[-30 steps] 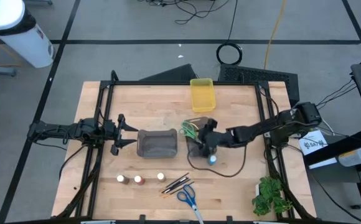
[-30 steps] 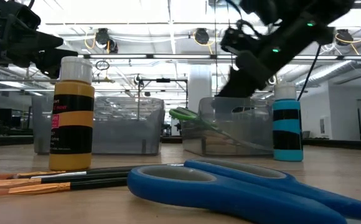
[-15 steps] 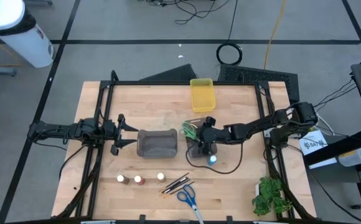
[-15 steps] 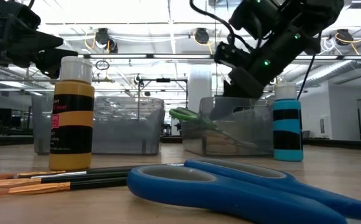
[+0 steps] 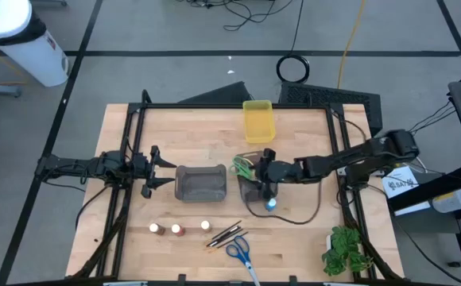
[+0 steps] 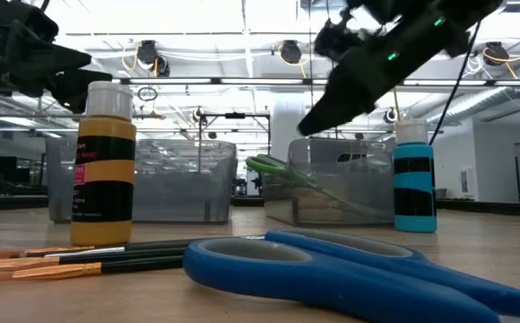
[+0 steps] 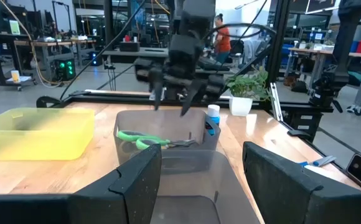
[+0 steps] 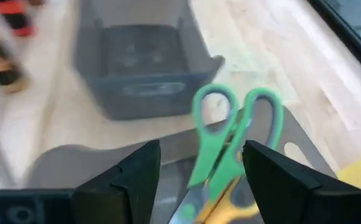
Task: Pick & Place Paint Supplies
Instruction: Put the blue paint bottle into the yellow bin
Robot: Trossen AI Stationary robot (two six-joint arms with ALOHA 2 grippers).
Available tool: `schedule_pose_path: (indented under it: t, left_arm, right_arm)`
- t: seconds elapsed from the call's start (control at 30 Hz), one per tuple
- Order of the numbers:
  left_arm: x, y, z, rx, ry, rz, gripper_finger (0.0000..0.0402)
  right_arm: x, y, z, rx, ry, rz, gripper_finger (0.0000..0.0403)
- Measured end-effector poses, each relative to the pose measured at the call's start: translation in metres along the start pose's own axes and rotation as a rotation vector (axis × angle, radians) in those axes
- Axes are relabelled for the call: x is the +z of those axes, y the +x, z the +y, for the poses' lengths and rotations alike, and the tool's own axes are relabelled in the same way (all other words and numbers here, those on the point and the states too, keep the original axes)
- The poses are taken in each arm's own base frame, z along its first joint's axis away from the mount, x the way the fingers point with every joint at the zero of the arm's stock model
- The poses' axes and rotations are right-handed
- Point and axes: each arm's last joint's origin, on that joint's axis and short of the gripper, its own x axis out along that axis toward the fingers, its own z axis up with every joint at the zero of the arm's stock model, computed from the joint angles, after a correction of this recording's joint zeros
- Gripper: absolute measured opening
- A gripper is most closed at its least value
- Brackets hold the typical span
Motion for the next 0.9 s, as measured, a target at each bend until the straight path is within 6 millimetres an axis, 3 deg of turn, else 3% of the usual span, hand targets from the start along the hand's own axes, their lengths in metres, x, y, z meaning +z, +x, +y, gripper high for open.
schedule_pose_path:
  t: [0.17, 0.4, 0.53, 0.7, 0.9]
  left_arm:
    - [0.000, 0.000, 0.000, 0.000, 0.000, 0.001, 0.0237]
    - [0.000, 0.000, 0.000, 0.000, 0.000, 0.000, 0.0237]
    - [0.000, 0.000, 0.000, 0.000, 0.000, -0.002, 0.0237]
    - [0.000, 0.000, 0.000, 0.000, 0.000, 0.000, 0.0237]
    - [0.000, 0.000, 0.000, 0.000, 0.000, 0.000, 0.0237]
  right_arm:
    - [0.012, -0.042, 0.024, 0.210, -0.064, -0.055, 0.0212]
    - [-0.002, -0.096, 0.059, 0.274, -0.149, 0.001, 0.0212]
    - [-0.021, -0.100, 0.070, 0.223, -0.155, 0.021, 0.0212]
    - [-0.046, -0.084, 0.074, 0.181, -0.167, 0.053, 0.0212]
    - [-0.059, -0.068, 0.073, 0.162, -0.151, 0.050, 0.0212]
